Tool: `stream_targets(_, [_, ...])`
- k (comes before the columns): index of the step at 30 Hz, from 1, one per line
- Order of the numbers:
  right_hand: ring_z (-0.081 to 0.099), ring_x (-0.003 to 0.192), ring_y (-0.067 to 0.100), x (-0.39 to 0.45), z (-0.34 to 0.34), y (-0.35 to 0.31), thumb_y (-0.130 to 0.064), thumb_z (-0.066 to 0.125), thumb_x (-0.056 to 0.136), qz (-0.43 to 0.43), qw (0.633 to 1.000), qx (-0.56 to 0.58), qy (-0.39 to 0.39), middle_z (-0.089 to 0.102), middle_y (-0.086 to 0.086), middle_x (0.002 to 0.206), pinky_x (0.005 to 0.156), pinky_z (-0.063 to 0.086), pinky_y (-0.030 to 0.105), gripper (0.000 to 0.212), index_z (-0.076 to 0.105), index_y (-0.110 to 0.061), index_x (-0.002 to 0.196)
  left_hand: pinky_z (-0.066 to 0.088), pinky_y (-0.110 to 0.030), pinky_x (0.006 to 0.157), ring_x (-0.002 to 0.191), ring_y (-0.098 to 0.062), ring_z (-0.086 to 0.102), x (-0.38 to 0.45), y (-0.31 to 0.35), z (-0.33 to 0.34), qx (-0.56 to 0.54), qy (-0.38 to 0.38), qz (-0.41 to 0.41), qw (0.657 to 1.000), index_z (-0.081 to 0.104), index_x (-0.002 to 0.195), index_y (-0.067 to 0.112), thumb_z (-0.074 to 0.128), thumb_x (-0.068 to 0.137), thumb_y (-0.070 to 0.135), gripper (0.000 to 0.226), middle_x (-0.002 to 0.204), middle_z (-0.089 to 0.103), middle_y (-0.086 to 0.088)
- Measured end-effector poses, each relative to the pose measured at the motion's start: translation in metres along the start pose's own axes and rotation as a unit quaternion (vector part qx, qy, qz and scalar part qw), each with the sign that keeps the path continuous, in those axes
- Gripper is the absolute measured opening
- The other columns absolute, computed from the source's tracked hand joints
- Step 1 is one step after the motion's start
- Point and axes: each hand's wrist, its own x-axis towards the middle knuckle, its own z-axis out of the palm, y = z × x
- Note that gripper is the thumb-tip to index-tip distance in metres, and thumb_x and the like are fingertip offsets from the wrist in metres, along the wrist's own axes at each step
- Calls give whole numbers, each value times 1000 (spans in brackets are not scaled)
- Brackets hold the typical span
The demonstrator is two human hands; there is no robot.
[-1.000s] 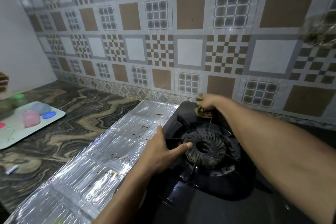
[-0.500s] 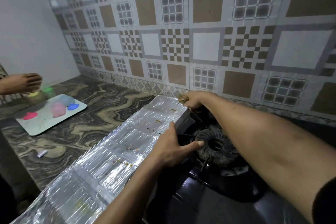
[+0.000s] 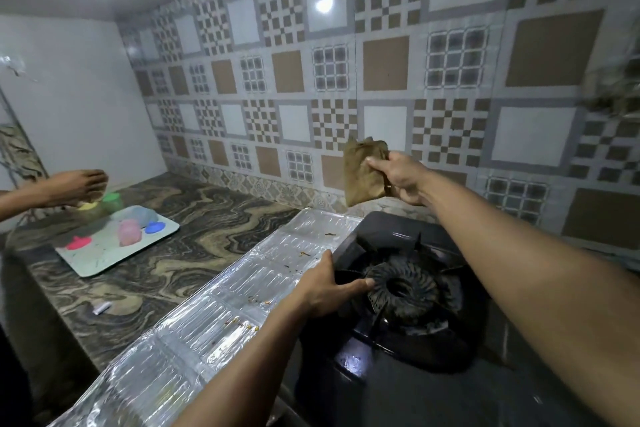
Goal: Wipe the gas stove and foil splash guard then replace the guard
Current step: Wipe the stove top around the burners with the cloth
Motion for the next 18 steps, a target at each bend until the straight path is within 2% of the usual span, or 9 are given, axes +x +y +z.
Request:
stream_targets(3, [67, 84, 21, -34, 2, -12, -11, 50, 97, -16, 998, 53, 8, 67, 11, 101, 73, 58, 31, 20, 57, -2, 113, 37, -29, 105, 131, -24, 46, -3, 0, -5, -38, 3, 1, 999, 24, 148, 11, 64, 83, 57, 90, 144, 47, -6])
stream_targets(5, [67, 77, 19, -59, 15, -17, -8, 48, 97, -8, 998, 52, -20, 68, 9, 91, 63, 59, 27, 13, 59, -5, 105, 34, -31, 111, 134, -22, 43, -10, 2, -16, -140, 39, 8, 989, 24, 151, 13, 58, 91, 47, 77, 149, 41, -7])
stream_targets(6, [67, 74, 17, -70, 22, -18, -8, 48, 98, 0, 998, 41, -39, 68, 8, 88, 59, 59, 26, 13, 59, -6, 103, 35, -34, 111, 131, -20, 46, -12, 4, -23, -212, 54, 13, 976, 31, 149, 14, 54, 94, 44, 66, 148, 44, -8])
stream_targets(9, [68, 76, 21, -91, 47, -15, -9, 48, 98, 20, 996, 33, -82, 68, 13, 92, 58, 60, 27, 18, 56, -2, 112, 44, -34, 92, 104, -19, 62, -25, 13, -52, -411, 31, 15, 911, 59, 125, 11, 48, 98, 40, 41, 121, 66, -11])
stream_targets(11, [68, 80, 26, -98, 69, -11, -10, 49, 97, 29, 993, 51, -99, 67, 17, 97, 62, 61, 32, 23, 54, 0, 117, 49, -37, 85, 90, -22, 67, -36, 7, -75, -462, 14, 34, 886, 65, 115, 6, 50, 98, 36, 37, 103, 71, -10])
stream_targets(13, [66, 86, 28, -99, 86, -8, -11, 51, 96, 26, 995, 25, -96, 66, 18, 103, 73, 59, 37, 20, 57, -3, 113, 55, -37, 77, 82, -23, 69, -46, 0, -91, -477, 22, 51, 877, 68, 104, 7, 53, 98, 28, 26, 93, 71, -8])
stream_targets(14, [64, 89, 27, -100, 98, -7, -11, 52, 96, 17, 996, -12, -82, 65, 17, 105, 78, 57, 39, 18, 59, -5, 111, 57, -34, 71, 78, -23, 69, -51, -6, -99, -474, 32, 54, 878, 69, 99, 8, 54, 97, 24, 21, 89, 71, -7])
stream_targets(16, [61, 94, 22, -101, 119, -3, -16, 56, 95, -19, 985, -173, -1, 63, 13, 110, 83, 54, 35, 23, 57, -7, 116, 56, -28, 58, 68, -19, 70, -59, -17, -113, -445, 57, 49, 892, 69, 92, 10, 57, 96, 20, 16, 83, 70, -7])
stream_targets(18, [58, 101, 21, -103, 140, 2, -27, 63, 90, -66, 934, -328, 126, 60, 6, 109, 90, 51, 35, 35, 54, -9, 118, 54, -25, 51, 62, -18, 69, -65, -27, -125, -432, 82, 41, 897, 70, 91, 9, 60, 94, 18, 15, 82, 70, -8])
